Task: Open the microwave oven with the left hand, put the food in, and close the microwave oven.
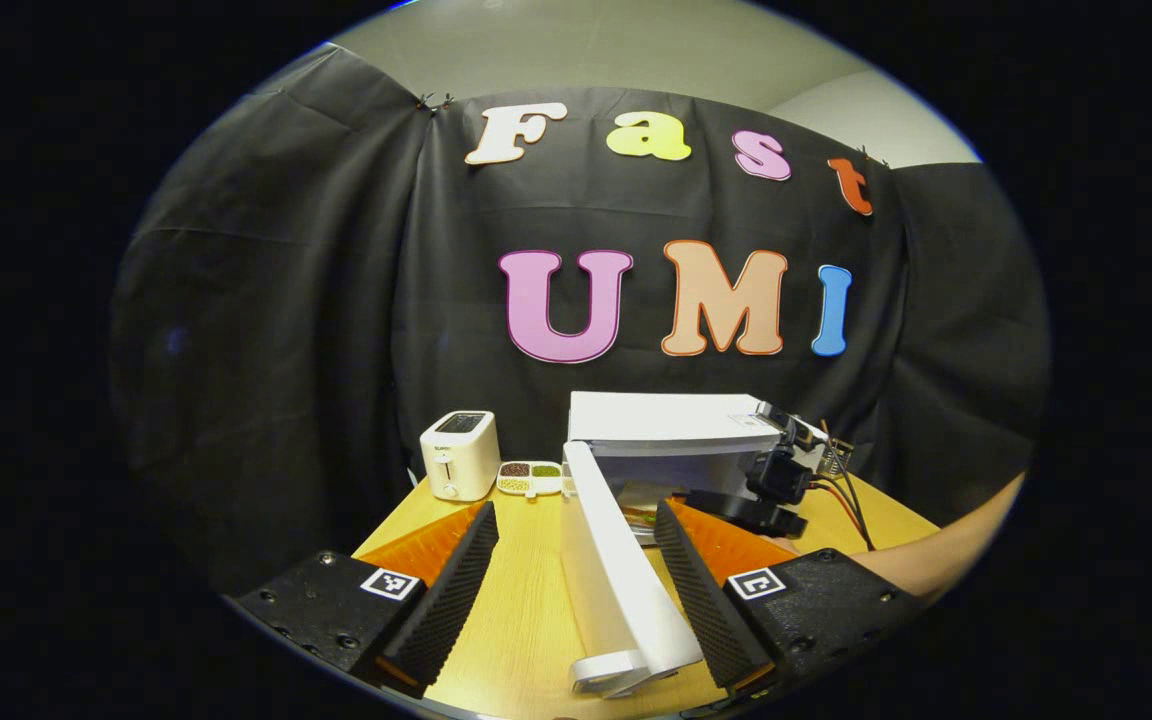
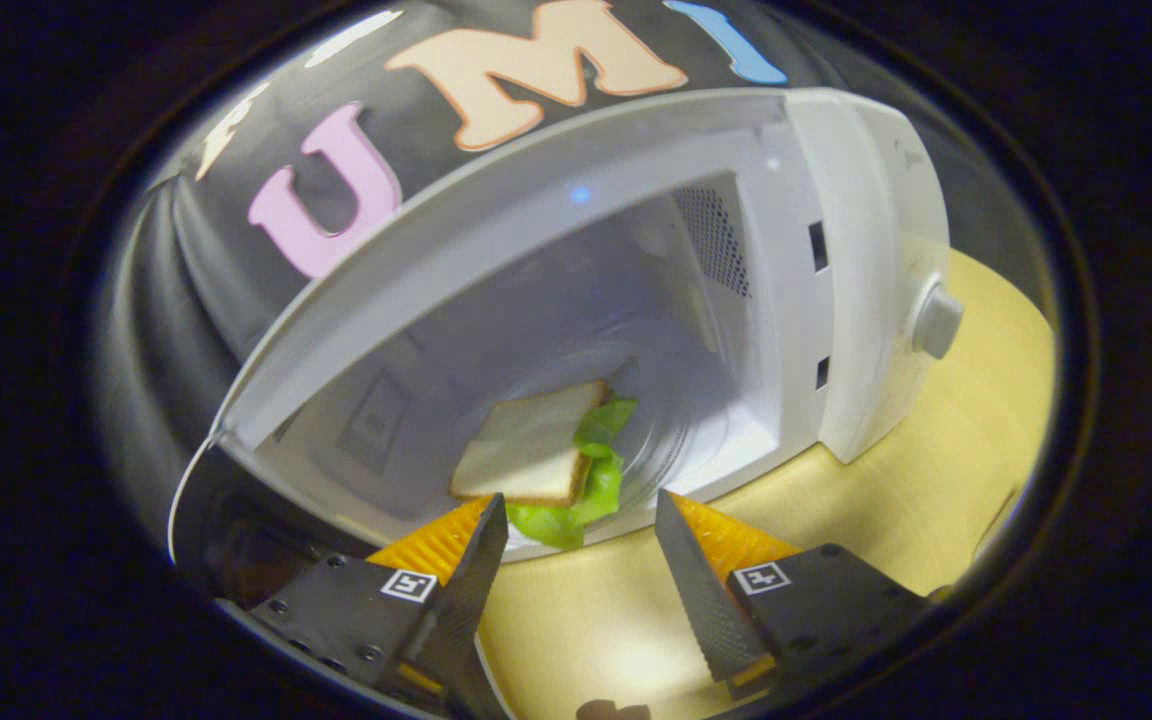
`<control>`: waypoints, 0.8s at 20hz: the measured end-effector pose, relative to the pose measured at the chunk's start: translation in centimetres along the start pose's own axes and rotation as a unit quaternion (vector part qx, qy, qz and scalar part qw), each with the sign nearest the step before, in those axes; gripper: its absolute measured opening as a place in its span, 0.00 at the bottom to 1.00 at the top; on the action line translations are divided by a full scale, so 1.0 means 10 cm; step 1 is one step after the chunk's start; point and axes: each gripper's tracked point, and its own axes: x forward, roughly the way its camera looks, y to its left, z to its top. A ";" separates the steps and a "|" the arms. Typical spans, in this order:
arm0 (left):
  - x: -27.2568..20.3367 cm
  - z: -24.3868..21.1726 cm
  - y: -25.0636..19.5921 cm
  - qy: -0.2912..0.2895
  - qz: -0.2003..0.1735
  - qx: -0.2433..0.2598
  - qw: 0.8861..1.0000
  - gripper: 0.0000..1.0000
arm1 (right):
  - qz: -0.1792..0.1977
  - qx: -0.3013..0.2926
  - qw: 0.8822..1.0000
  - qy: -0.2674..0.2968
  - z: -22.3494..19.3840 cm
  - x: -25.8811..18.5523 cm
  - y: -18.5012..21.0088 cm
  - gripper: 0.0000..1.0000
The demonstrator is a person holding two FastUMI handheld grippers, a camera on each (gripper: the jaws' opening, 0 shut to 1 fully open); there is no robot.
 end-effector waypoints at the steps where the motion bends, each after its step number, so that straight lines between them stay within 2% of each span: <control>1: -0.03 -0.02 0.04 0.002 0.005 -0.002 1.000 0.96 | 0.013 -0.021 1.000 -0.004 -0.01 -0.13 0.02 0.85; 2: -0.05 -0.05 0.11 0.005 0.018 -0.001 1.000 0.94 | 0.034 -0.045 0.998 -0.003 -0.03 -0.26 0.06 0.91; 3: -0.06 -0.10 0.16 0.012 0.027 0.000 1.000 0.94 | 0.048 -0.066 0.997 0.005 -0.07 -0.39 0.08 0.85; 6: -0.18 -0.20 0.33 0.020 0.051 0.001 0.998 0.68 | 0.080 -0.112 0.990 -0.005 0.01 -0.78 0.04 0.85; 7: -0.21 -0.24 0.41 0.023 0.066 0.001 0.998 0.64 | 0.087 -0.131 0.987 -0.027 0.12 -0.89 0.02 0.84; 10: -0.28 -0.61 0.57 0.063 0.089 -0.001 0.994 0.36 | 0.088 -0.199 0.972 -0.085 0.41 -1.24 -0.09 0.85; 11: -0.30 -0.75 0.59 0.080 0.092 -0.002 0.993 0.22 | 0.090 -0.213 0.967 -0.109 0.55 -1.37 -0.10 0.87; 12: -0.31 -0.91 0.62 0.098 0.095 -0.002 0.991 0.17 | 0.090 -0.226 0.961 -0.132 0.68 -1.48 -0.13 0.88; 13: -0.32 -1.05 0.64 0.121 0.097 0.001 0.988 0.07 | 0.087 -0.233 0.956 -0.153 0.83 -1.59 -0.16 0.88; 14: -0.33 -1.23 0.67 0.145 0.100 0.009 0.984 0.02 | 0.084 -0.233 0.954 -0.167 0.96 -1.72 -0.18 0.93; 15: -0.34 -1.30 0.71 0.156 0.107 0.020 0.982 0.01 | 0.084 -0.229 0.954 -0.173 1.06 -1.85 -0.19 0.89; 16: -0.31 -1.40 0.73 0.167 0.108 0.025 0.980 0.01 | 0.082 -0.222 0.955 -0.178 1.16 -1.96 -0.24 0.89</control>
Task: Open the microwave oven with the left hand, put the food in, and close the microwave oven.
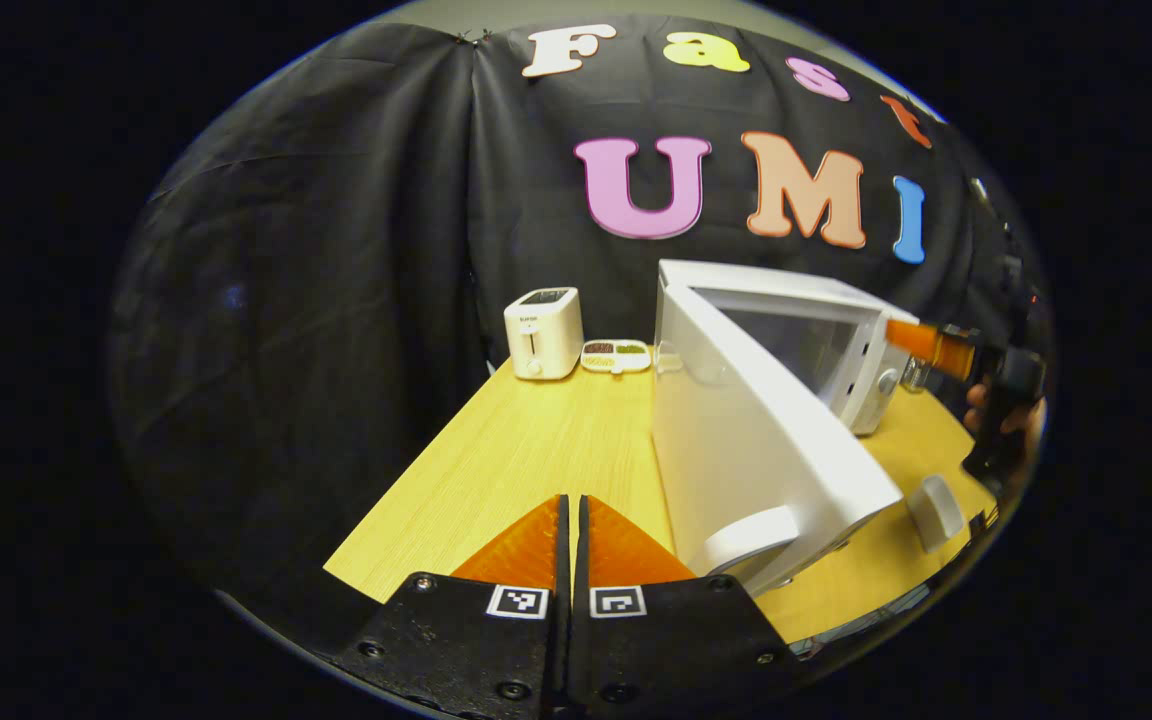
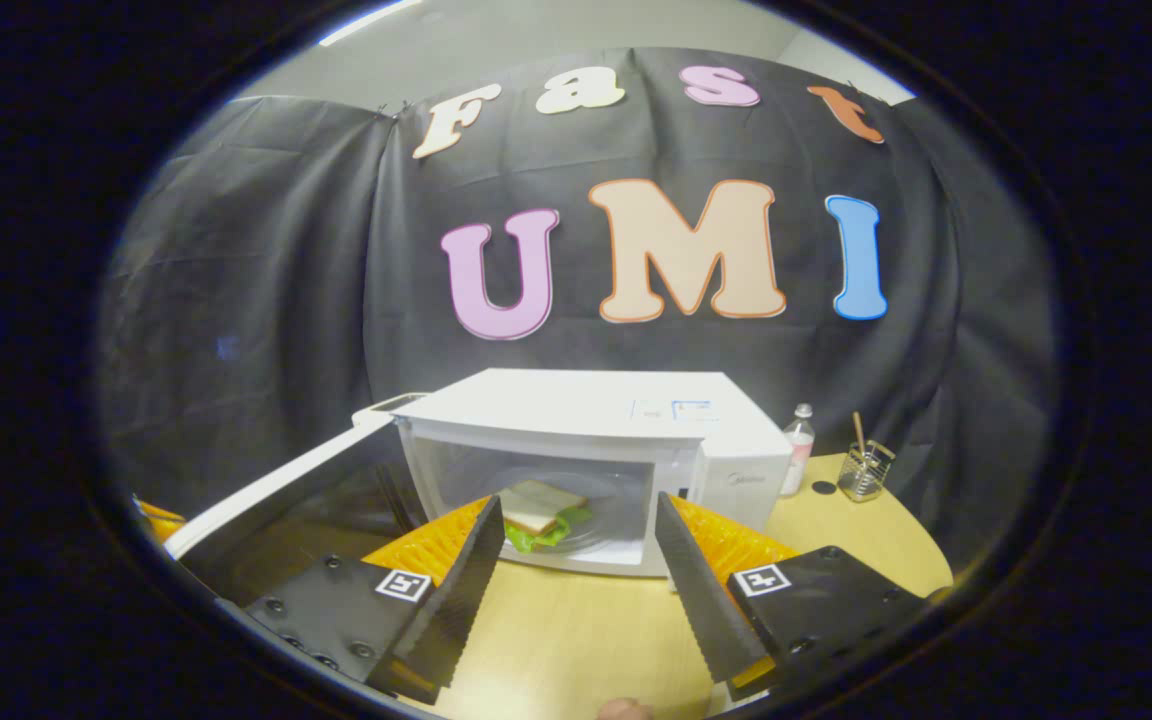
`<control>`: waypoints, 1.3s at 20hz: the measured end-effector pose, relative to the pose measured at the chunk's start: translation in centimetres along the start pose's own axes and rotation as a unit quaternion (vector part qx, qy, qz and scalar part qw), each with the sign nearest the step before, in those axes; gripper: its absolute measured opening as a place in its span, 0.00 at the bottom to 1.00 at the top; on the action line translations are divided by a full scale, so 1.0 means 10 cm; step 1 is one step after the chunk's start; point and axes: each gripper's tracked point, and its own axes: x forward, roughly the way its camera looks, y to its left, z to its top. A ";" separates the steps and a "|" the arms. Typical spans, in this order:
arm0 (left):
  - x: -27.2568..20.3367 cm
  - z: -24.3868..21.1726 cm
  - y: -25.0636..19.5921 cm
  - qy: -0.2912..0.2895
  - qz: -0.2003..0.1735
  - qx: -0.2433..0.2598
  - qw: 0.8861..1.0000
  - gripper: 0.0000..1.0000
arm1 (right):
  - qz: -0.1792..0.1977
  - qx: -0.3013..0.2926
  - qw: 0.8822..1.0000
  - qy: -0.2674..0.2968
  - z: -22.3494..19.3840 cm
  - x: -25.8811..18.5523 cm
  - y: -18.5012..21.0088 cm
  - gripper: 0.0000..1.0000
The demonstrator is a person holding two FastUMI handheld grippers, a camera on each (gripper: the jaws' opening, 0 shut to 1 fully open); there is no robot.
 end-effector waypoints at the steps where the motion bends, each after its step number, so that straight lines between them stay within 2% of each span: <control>1: 0.01 -0.06 -0.03 0.007 -0.003 0.005 1.000 0.01 | -0.005 0.006 1.000 -0.011 0.14 -0.07 -0.08 0.89; 2: 0.02 -0.13 -0.06 0.016 -0.006 0.011 1.000 0.01 | -0.012 0.013 0.999 -0.028 0.29 -0.12 -0.19 0.89; 3: 0.04 -0.19 -0.09 0.025 -0.004 0.020 0.999 0.01 | -0.016 0.015 0.998 -0.051 0.46 -0.16 -0.30 0.94; 4: 0.06 -0.24 -0.09 0.029 0.000 0.038 0.999 0.01 | -0.027 0.015 0.997 -0.070 0.58 -0.20 -0.42 0.89; 6: 0.12 -0.29 -0.10 0.036 0.014 0.073 0.997 0.01 | -0.049 0.014 0.995 -0.086 0.72 -0.28 -0.69 0.89; 11: 0.08 -0.26 -0.40 0.036 0.002 0.071 0.997 0.02 | -0.075 -0.003 0.992 -0.097 0.84 -0.40 -1.18 0.89; 17: 0.15 -0.15 -0.91 0.029 -0.029 0.092 0.995 0.01 | -0.079 -0.027 0.990 -0.118 1.03 -0.55 -1.50 0.89; 18: 0.17 -0.13 -1.01 0.027 -0.037 0.097 0.994 0.01 | -0.077 -0.032 0.989 -0.119 1.04 -0.58 -1.53 0.94; 20: 0.22 -0.07 -1.20 0.023 -0.050 0.106 0.993 0.01 | -0.069 -0.038 0.990 -0.119 1.06 -0.57 -1.57 0.94; 21: 0.25 -0.04 -1.28 0.022 -0.055 0.109 0.992 0.01 | -0.065 -0.035 0.990 -0.118 1.06 -0.59 -1.59 0.89; 24: 0.33 0.04 -1.57 0.015 -0.075 0.115 0.990 0.01 | -0.061 -0.036 0.991 -0.118 1.10 -0.64 -1.67 0.89; 25: 0.40 0.05 -1.65 0.013 -0.083 0.117 0.990 0.01 | -0.060 -0.039 0.990 -0.119 1.11 -0.66 -1.70 0.94; 26: 0.44 0.08 -1.73 0.011 -0.089 0.118 0.989 0.01 | -0.058 -0.042 0.990 -0.118 1.11 -0.68 -1.71 0.89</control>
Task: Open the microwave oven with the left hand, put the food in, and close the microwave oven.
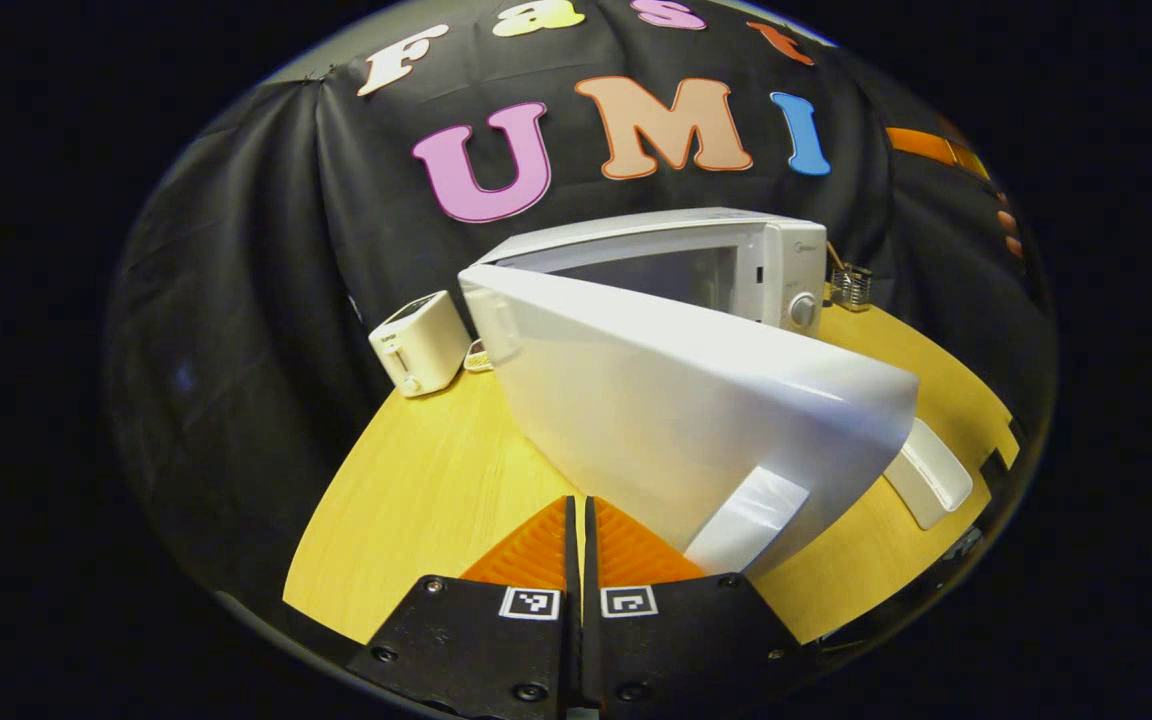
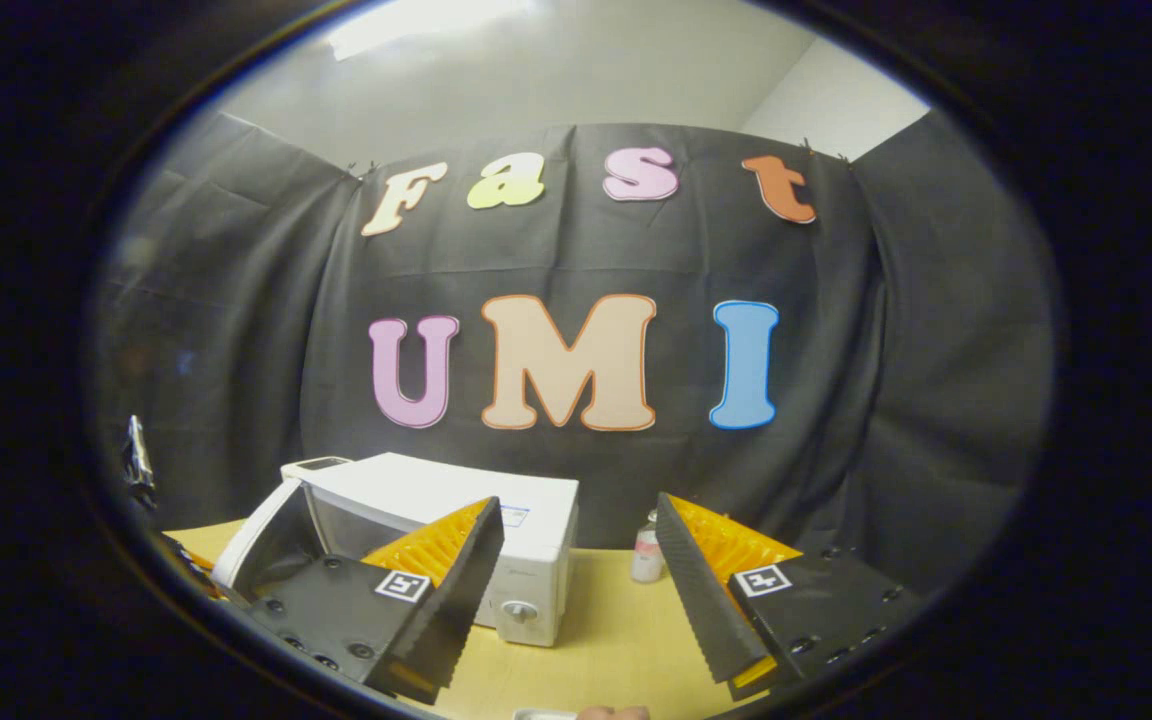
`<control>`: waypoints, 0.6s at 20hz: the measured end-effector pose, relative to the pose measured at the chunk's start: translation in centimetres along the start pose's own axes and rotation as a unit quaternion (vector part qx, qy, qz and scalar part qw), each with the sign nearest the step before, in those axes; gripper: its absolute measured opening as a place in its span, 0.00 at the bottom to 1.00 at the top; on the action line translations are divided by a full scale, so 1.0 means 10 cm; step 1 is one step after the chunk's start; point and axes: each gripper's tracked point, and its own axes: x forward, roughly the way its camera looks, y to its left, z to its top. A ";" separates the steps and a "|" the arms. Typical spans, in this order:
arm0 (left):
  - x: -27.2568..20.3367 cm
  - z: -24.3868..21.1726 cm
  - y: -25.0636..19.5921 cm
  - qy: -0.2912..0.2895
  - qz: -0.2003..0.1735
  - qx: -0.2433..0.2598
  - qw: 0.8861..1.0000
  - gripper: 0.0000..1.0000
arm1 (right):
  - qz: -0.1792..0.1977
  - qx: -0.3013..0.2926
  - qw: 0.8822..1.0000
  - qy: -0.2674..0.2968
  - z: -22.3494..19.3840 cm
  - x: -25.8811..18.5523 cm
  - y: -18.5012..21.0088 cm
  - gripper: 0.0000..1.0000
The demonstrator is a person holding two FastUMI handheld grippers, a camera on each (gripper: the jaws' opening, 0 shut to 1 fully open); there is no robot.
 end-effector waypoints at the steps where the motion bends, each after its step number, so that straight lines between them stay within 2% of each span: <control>1: 0.06 0.04 -0.08 0.001 -0.006 0.000 1.000 0.01 | 0.004 -0.004 1.000 0.002 -0.01 -0.02 -0.01 0.89; 2: 0.11 0.07 -0.14 0.001 -0.011 0.000 1.000 0.01 | 0.004 -0.008 1.000 0.002 0.00 -0.04 -0.04 0.89; 3: 0.15 0.12 -0.21 -0.002 -0.017 0.001 1.000 0.01 | 0.005 -0.012 1.000 0.002 0.01 -0.06 -0.07 0.94; 4: 0.21 0.19 -0.29 -0.007 -0.024 0.002 1.000 0.01 | 0.006 -0.015 1.000 0.002 0.01 -0.09 -0.09 0.91; 5: 0.27 0.25 -0.37 -0.012 -0.031 0.002 0.999 0.01 | 0.005 -0.020 1.000 0.000 0.01 -0.13 -0.11 0.92; 6: 0.33 0.27 -0.43 -0.014 -0.038 0.002 0.999 0.01 | 0.005 -0.025 1.000 0.000 0.02 -0.15 -0.12 0.96; 12: 0.68 0.50 -0.70 -0.020 -0.055 0.003 0.998 0.01 | 0.031 -0.038 0.999 0.007 -0.02 -0.31 0.02 0.96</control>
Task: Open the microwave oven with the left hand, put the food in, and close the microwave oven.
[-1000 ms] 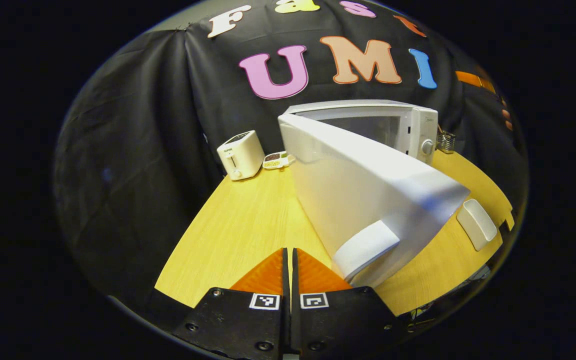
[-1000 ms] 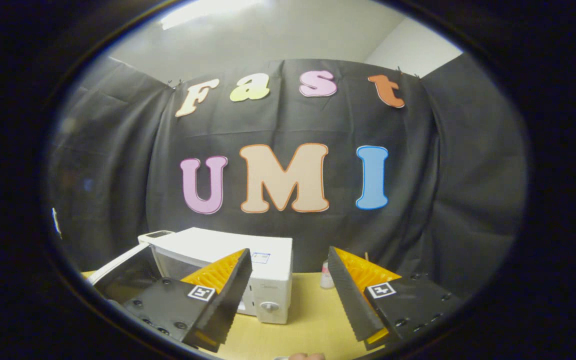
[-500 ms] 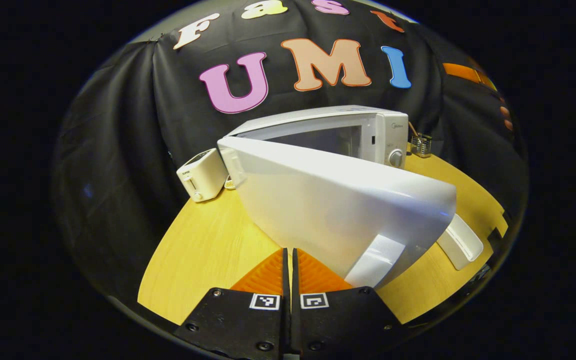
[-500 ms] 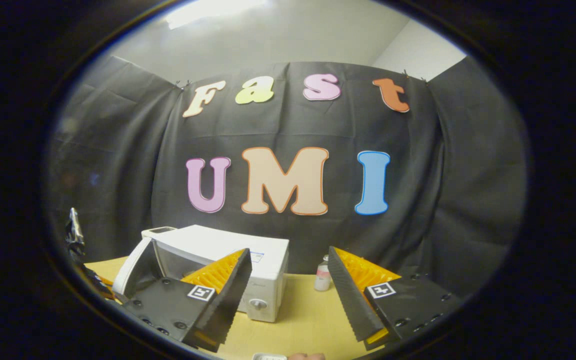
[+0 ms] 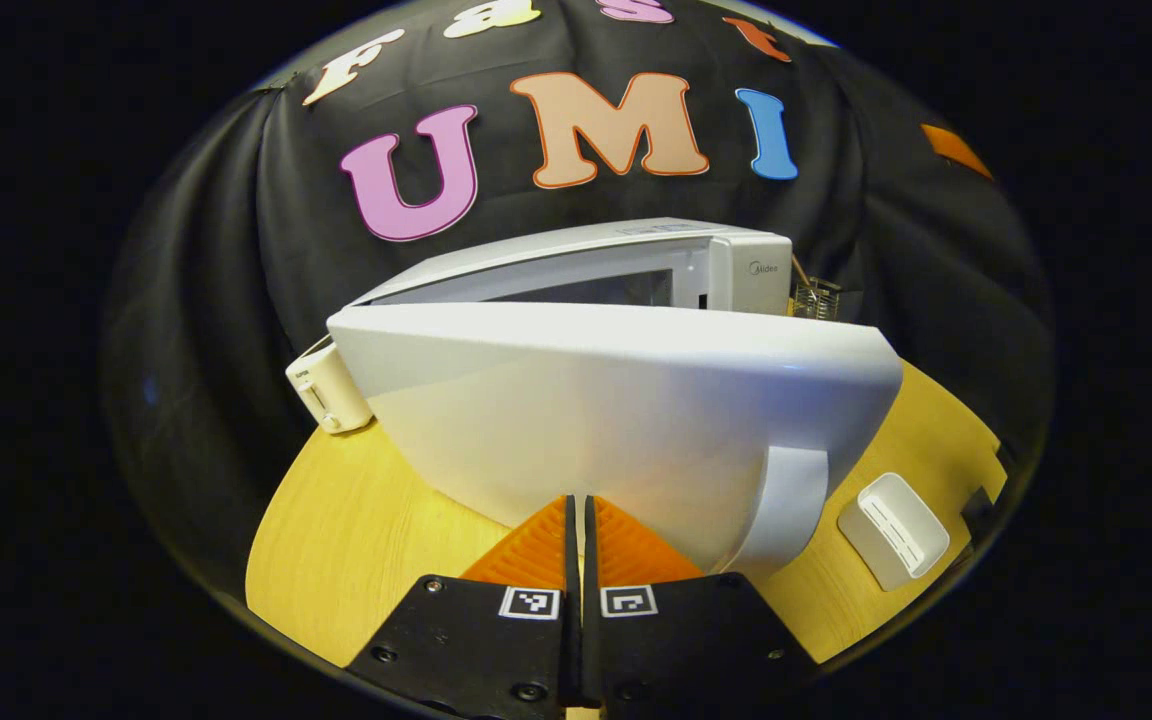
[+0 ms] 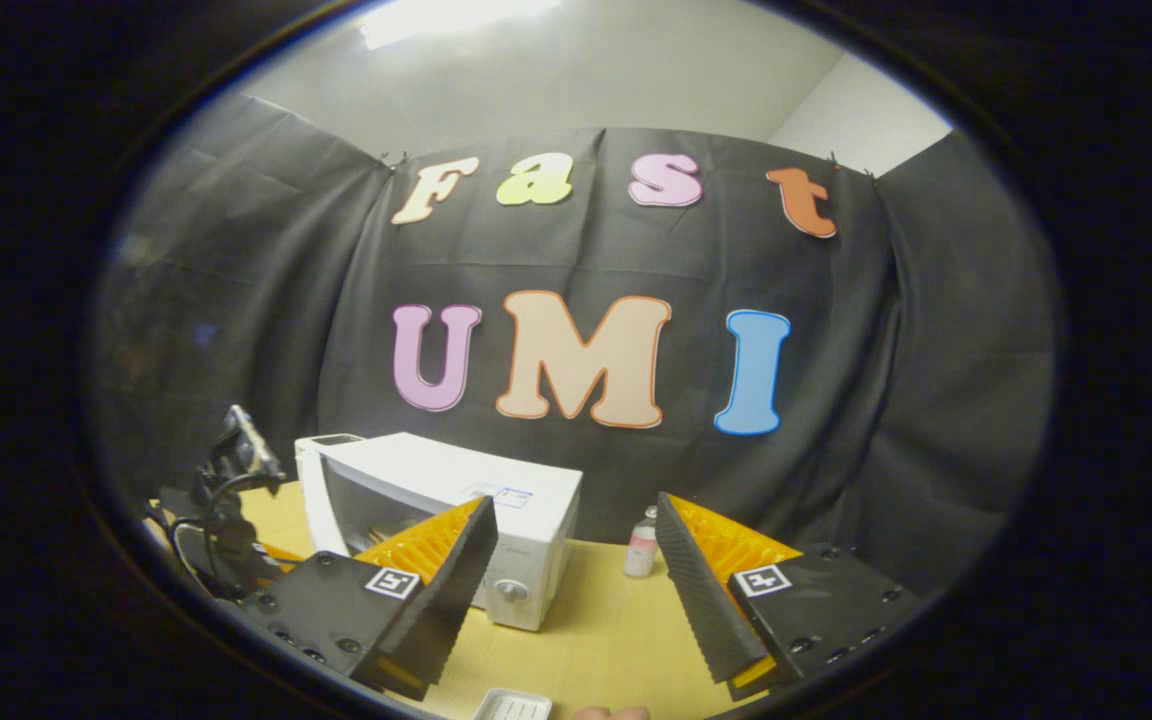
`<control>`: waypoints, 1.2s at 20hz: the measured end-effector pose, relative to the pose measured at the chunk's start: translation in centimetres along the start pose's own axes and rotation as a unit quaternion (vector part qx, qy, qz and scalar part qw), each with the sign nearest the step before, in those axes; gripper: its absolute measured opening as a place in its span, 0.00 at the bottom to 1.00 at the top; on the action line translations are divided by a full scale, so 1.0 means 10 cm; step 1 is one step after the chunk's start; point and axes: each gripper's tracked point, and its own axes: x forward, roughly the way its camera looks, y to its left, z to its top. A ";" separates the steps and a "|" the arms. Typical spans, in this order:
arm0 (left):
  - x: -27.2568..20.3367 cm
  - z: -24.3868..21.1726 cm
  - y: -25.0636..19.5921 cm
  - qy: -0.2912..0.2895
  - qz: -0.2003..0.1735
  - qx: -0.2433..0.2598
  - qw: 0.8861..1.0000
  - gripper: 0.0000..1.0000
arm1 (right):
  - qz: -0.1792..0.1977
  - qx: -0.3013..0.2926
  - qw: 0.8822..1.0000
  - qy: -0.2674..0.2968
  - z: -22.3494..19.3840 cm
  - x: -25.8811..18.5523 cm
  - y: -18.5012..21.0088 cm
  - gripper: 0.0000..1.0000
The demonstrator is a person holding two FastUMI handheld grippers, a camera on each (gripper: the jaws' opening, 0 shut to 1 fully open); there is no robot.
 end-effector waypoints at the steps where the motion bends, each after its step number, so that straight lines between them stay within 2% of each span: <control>1: 0.07 0.06 -0.04 -0.005 -0.004 -0.004 1.000 0.01 | 0.002 -0.002 1.000 0.001 -0.01 -0.01 0.02 0.96; 5: 0.38 0.28 -0.15 -0.012 -0.009 -0.022 1.000 0.01 | 0.007 0.014 1.000 0.013 -0.05 -0.07 0.10 0.97; 12: 0.81 0.60 -0.34 -0.018 -0.029 -0.015 0.999 0.01 | -0.005 0.026 1.000 0.014 -0.03 -0.16 0.08 0.97; 18: 1.00 0.77 -0.46 -0.019 -0.034 -0.035 0.999 0.01 | -0.020 0.014 1.000 0.014 -0.03 -0.20 0.05 0.97; 20: 1.03 0.74 -0.57 -0.006 -0.046 -0.058 0.997 0.01 | -0.022 0.017 1.000 0.012 -0.01 -0.21 0.02 0.97; 24: 1.08 0.76 -0.68 -0.002 -0.070 -0.064 0.995 0.01 | -0.024 0.030 0.999 0.016 -0.04 -0.16 -0.06 0.97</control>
